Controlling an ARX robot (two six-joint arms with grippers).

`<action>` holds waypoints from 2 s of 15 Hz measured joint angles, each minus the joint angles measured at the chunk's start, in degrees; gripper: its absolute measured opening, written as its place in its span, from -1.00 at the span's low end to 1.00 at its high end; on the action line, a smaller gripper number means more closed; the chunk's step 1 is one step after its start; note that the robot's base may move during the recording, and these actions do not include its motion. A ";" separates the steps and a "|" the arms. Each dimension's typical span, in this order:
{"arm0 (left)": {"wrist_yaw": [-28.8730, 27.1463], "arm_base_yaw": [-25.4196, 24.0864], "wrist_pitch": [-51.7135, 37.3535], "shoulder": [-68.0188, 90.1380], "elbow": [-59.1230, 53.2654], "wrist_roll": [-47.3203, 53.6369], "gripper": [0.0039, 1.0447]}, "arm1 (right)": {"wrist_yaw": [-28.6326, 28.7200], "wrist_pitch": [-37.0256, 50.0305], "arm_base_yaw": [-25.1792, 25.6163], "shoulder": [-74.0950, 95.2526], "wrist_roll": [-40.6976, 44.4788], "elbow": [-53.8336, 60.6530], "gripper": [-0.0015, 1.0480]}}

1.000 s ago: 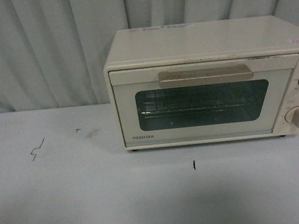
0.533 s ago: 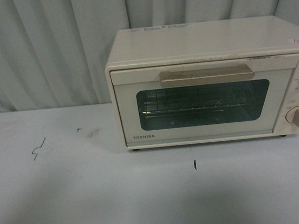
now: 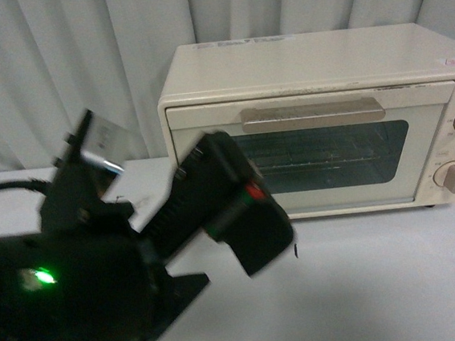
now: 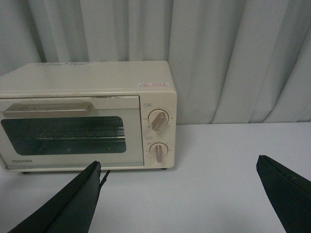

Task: Open oven

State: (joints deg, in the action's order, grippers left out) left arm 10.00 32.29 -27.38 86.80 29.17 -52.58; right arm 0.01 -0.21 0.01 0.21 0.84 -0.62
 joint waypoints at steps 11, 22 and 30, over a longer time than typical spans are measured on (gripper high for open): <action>-10.27 0.59 -5.99 27.47 9.51 -22.21 0.88 | 0.00 0.00 0.00 0.00 0.00 0.00 0.87; -8.02 -0.24 -9.33 27.61 7.30 -25.09 0.88 | 0.00 0.00 0.00 0.00 0.00 0.00 0.87; -7.89 -0.24 -9.33 27.61 7.30 -25.09 0.88 | 0.00 0.00 0.00 0.00 0.00 0.00 0.87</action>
State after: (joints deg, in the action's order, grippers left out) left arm 2.11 32.05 -36.71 114.41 36.47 -77.67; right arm 0.01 -0.21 0.01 0.21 0.84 -0.62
